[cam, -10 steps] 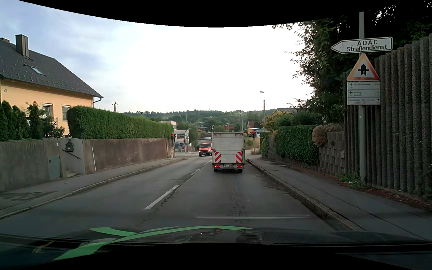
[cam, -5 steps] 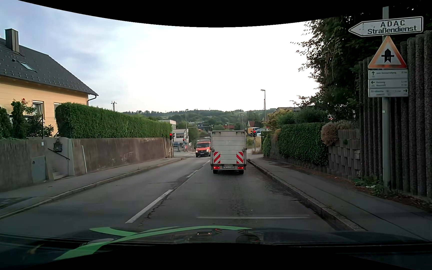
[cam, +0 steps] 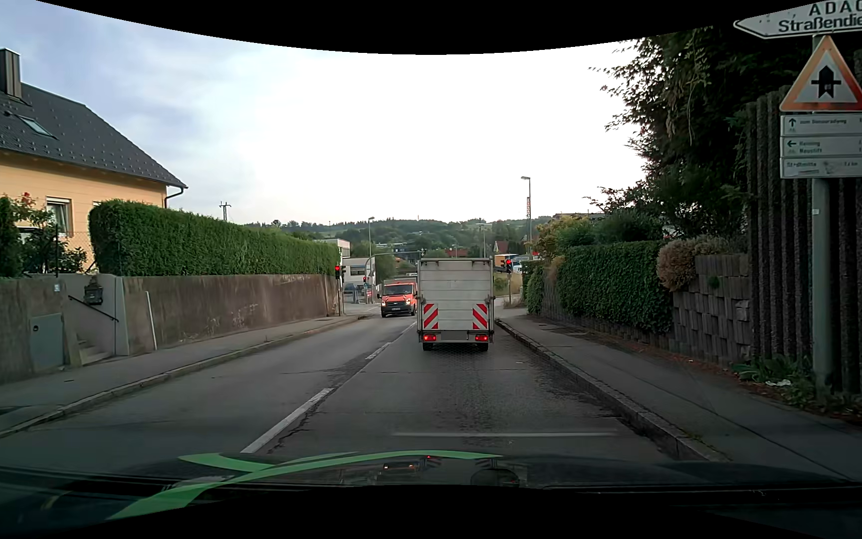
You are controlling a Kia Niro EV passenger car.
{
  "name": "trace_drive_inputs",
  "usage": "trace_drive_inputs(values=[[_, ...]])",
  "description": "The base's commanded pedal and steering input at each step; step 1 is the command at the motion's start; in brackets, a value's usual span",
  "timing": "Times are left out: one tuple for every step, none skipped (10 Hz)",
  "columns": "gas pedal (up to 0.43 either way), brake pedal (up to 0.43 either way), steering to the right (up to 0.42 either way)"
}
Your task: Follow the waypoints while adhering to traffic rules and regulations
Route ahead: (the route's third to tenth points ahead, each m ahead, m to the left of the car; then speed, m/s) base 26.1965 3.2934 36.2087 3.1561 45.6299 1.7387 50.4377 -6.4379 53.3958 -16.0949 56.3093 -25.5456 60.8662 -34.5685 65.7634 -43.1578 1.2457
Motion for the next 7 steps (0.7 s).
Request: trace_drive_inputs(values=[[0.0,0.171,-0.004],[0.0,0.165,-0.004],[0.0,0.165,-0.003],[0.0,0.165,-0.002],[0.0,0.165,-0.001],[0.0,0.165,-0.002],[0.0,0.165,-0.001]])
